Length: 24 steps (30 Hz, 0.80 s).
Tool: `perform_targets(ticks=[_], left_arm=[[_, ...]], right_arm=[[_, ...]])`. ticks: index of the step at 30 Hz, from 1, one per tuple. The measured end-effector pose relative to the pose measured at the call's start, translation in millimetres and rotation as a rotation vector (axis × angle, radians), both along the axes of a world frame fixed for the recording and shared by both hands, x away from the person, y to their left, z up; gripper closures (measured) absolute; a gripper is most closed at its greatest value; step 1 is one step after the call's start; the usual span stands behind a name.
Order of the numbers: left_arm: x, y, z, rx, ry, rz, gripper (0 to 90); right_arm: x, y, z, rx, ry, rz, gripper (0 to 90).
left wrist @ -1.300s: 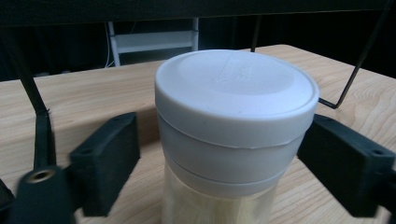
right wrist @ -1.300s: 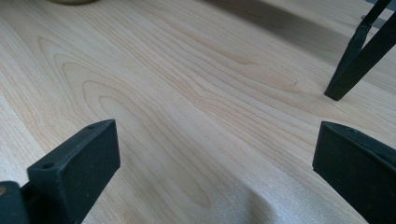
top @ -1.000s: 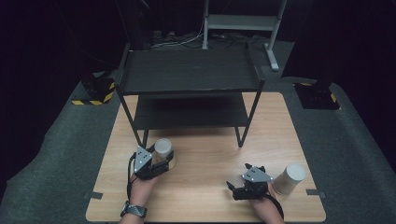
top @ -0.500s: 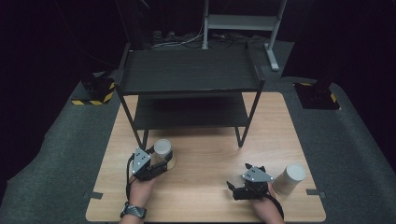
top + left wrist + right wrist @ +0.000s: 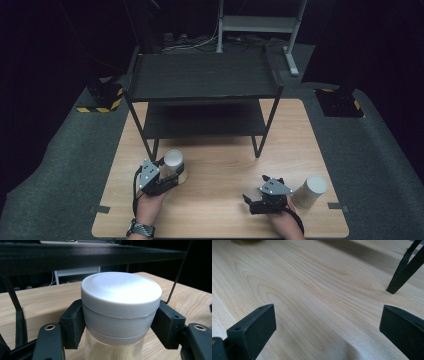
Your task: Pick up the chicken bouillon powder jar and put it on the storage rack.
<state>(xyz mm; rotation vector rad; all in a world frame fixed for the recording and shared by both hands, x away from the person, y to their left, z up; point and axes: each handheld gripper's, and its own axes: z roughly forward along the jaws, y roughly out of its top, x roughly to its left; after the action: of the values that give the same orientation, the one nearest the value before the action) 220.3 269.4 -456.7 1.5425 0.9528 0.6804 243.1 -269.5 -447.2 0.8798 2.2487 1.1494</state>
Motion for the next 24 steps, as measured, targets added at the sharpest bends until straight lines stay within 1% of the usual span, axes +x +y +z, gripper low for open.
perform_targets(ticks=[2, 3, 4, 8, 10, 14, 16, 19, 21, 24], left_arm=[[-1.2, -0.2, 1.2, -0.002, -0.003, 0.0, 33.6], [-3.0, -0.6, 3.0, -0.001, -0.013, -0.003, 33.6], [-4.7, -1.3, 4.8, 0.009, -0.023, -0.003, 33.6], [-7.7, -2.3, 8.2, 0.018, -0.038, -0.006, 33.6], [-9.9, -1.8, 11.4, 0.007, -0.044, -0.014, 33.6], [-12.8, -2.2, 15.5, 0.005, -0.058, -0.021, 33.6], [-15.8, -3.1, 19.6, 0.001, -0.071, -0.024, 33.6], [-17.6, -3.1, 22.8, -0.004, -0.077, -0.028, 33.6], [-20.5, -4.1, 26.9, -0.012, -0.087, -0.03, 33.6], [-23.2, -4.4, 33.7, -0.021, -0.09, -0.035, 33.6]], right_arm=[[0.1, -0.1, 0.0, 0.001, 0.001, 0.0, 0.0], [0.3, -0.3, 0.1, 0.001, 0.001, 0.001, 0.0], [0.3, -0.3, 0.0, 0.001, 0.001, 0.002, 0.0], [0.5, -0.2, 0.2, -0.001, 0.002, 0.005, 0.0], [0.6, -0.2, 0.3, -0.001, 0.003, 0.005, 0.0], [0.9, -0.7, 0.3, 0.001, 0.004, 0.007, 0.0], [1.0, -0.9, 0.3, 0.001, 0.004, 0.009, 0.0], [1.2, -0.9, 0.4, 0.001, 0.005, 0.009, 0.0], [1.1, -0.9, 0.2, 0.001, 0.004, 0.01, 0.0], [1.2, -1.0, 0.3, 0.001, 0.004, 0.011, 0.0]])
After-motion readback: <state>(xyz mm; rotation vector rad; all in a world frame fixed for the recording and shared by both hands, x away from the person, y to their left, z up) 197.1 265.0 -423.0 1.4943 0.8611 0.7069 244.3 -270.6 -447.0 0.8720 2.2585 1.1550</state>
